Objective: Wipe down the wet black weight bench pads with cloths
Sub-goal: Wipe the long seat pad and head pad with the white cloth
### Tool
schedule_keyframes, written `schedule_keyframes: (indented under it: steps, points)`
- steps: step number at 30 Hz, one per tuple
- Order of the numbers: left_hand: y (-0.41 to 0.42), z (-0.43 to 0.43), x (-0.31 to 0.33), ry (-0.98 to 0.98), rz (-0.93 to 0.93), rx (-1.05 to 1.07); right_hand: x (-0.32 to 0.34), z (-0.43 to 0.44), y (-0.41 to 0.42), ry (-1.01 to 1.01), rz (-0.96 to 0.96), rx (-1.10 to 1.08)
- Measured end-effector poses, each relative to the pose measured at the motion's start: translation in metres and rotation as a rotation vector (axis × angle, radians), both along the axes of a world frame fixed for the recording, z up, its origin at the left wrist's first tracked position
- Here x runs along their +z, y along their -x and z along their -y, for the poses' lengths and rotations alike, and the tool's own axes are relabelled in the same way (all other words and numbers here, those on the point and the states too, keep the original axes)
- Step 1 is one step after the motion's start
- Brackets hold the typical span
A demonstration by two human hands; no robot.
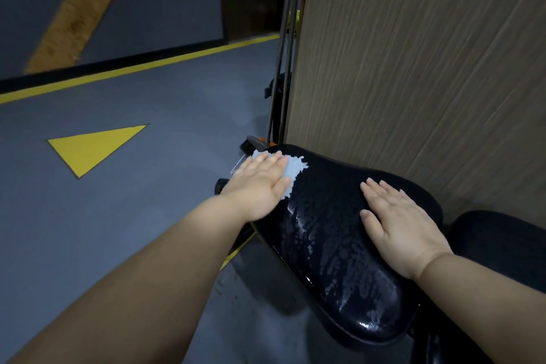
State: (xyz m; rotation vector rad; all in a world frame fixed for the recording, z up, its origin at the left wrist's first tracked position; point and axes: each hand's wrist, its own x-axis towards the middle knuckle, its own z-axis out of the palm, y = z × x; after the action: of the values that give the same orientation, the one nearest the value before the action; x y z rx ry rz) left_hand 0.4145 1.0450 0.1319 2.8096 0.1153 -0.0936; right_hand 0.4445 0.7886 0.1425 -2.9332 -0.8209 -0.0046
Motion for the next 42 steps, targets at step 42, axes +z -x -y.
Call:
schedule_keyframes:
  steps: [42]
  points:
    - [0.093, 0.061, -0.036, 0.177, 0.224, -0.1, -0.003, 0.001, -0.002, -0.109, -0.028, -0.006]
